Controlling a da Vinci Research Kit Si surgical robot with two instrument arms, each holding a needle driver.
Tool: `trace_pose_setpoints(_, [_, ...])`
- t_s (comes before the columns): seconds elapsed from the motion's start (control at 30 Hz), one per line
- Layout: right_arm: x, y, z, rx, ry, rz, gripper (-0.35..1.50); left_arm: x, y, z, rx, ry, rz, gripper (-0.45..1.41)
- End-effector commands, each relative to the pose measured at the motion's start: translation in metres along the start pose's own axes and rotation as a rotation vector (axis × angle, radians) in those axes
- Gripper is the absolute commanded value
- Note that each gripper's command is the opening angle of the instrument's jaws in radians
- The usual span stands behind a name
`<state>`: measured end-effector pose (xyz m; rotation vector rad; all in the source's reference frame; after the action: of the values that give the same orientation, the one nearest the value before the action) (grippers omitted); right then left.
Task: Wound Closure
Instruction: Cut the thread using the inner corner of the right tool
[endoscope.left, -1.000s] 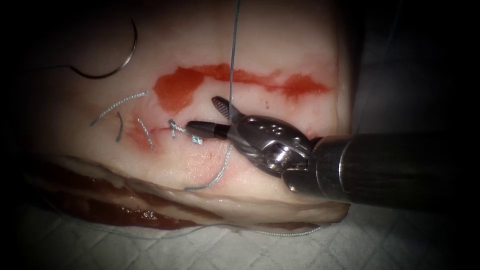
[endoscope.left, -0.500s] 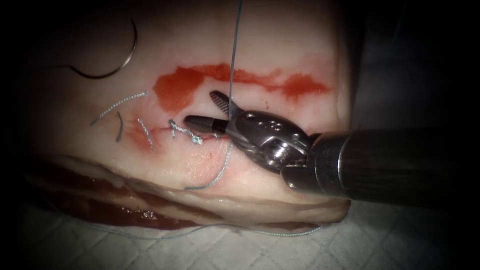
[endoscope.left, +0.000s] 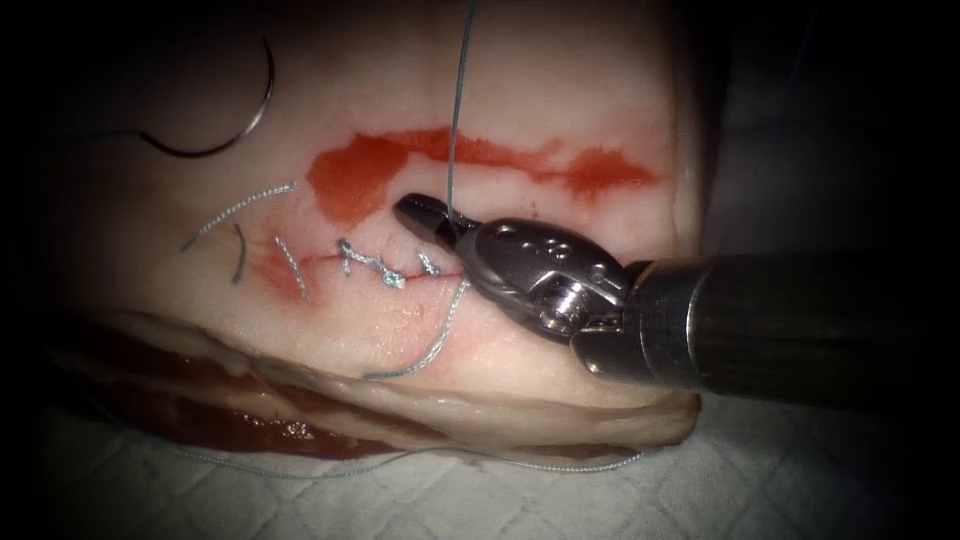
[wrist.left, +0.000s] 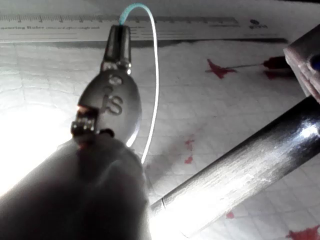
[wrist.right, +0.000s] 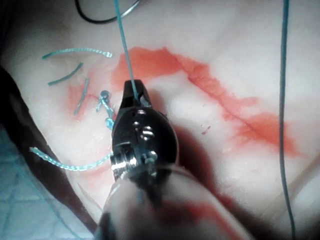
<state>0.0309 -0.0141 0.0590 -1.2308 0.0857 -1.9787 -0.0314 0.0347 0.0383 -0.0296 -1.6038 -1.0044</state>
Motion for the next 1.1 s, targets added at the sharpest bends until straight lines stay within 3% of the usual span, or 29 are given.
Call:
trace_pose_setpoints(0.03, [-0.0002,0.0001,0.0011,0.001,-0.004,0.0,0.32,0.0001,0.0002,0.0007,0.0,-0.002,0.002,-0.45])
trace_pose_setpoints(0.07, [0.0,0.0002,0.0014,0.005,-0.005,-0.003,1.01,0.0001,0.0002,0.0007,0.0,-0.003,0.002,-0.45])
trace_pose_setpoints(0.13, [0.0003,0.0003,0.0016,0.007,-0.007,-0.006,1.13,0.0001,0.0002,0.0007,0.0,-0.003,0.002,-0.45])
trace_pose_setpoints(0.33, [0.0006,0.0006,0.002,0.007,-0.008,-0.011,1.25,0.0002,0.0002,0.0007,0.0,-0.003,0.002,-0.45])
trace_pose_setpoints(0.53, [0.0006,0.0005,0.0021,0.042,-0.012,-0.009,1.18,0.0002,0.0,0.0008,-0.001,-0.003,0.004,-0.45])
trace_pose_setpoints(0.57, [0.0005,0.0005,0.0022,0.044,-0.009,-0.009,1.01,0.0003,0.0,0.0008,-0.001,-0.003,0.004,-0.45])
trace_pose_setpoints(0.6, [0.0005,0.0005,0.0022,0.044,-0.009,-0.009,1.01,0.0003,0.0,0.0008,-0.001,-0.003,0.004,-0.45])
trace_pose_setpoints(0.63, [0.0003,0.0004,0.0021,0.043,-0.023,-0.005,0.38,0.0003,-0.0001,0.0008,0.0,-0.001,0.004,-0.45])
trace_pose_setpoints(0.67, [0.0003,0.0004,0.0021,0.043,-0.023,-0.005,0.38,0.0003,-0.0001,0.0008,0.0,-0.001,0.004,-0.45])
trace_pose_setpoints(0.7, [0.0002,0.0003,0.0021,0.042,-0.031,-0.003,-0.13,0.0003,-0.0001,0.0008,0.0,-0.001,0.004,-0.45])
trace_pose_setpoints(0.73, [0.0001,0.0003,0.002,0.04,-0.036,-0.001,-0.35,0.0003,-0.0001,0.0008,-0.001,-0.001,0.004,-0.45])
trace_pose_setpoints(1.1, [-0.0001,0.0002,0.0016,0.003,-0.032,0.0,-0.35,0.0004,-0.0001,0.0008,0.0,0.002,0.005,-0.45])
